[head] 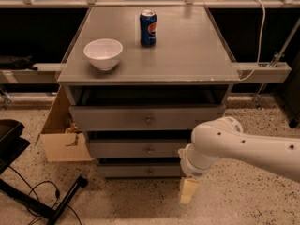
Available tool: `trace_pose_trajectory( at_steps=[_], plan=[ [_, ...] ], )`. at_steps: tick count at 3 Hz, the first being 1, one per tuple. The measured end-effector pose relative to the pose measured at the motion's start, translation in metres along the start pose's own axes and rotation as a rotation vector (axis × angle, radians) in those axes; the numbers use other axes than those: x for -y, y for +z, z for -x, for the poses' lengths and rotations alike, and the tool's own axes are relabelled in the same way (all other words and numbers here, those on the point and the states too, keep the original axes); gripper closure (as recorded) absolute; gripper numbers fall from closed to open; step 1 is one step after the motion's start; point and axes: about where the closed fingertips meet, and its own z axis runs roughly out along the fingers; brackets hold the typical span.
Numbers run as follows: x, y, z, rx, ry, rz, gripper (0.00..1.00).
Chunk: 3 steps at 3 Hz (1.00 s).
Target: Open bottom drawer
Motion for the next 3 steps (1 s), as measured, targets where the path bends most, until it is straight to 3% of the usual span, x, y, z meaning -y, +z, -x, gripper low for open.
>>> trace_pose_trajectory(
  at_steps=[1,2,3],
  plan=[
    [0.015,0.056,-0.03,-0.053,-0.037,-0.023,0.0],
    [0.046,0.113,-0.06,-0.121,-0.074,-0.032,0.0],
    [0.097,0.177,-0.1,-0.136,-0.047,-0.03,0.0]
  ],
)
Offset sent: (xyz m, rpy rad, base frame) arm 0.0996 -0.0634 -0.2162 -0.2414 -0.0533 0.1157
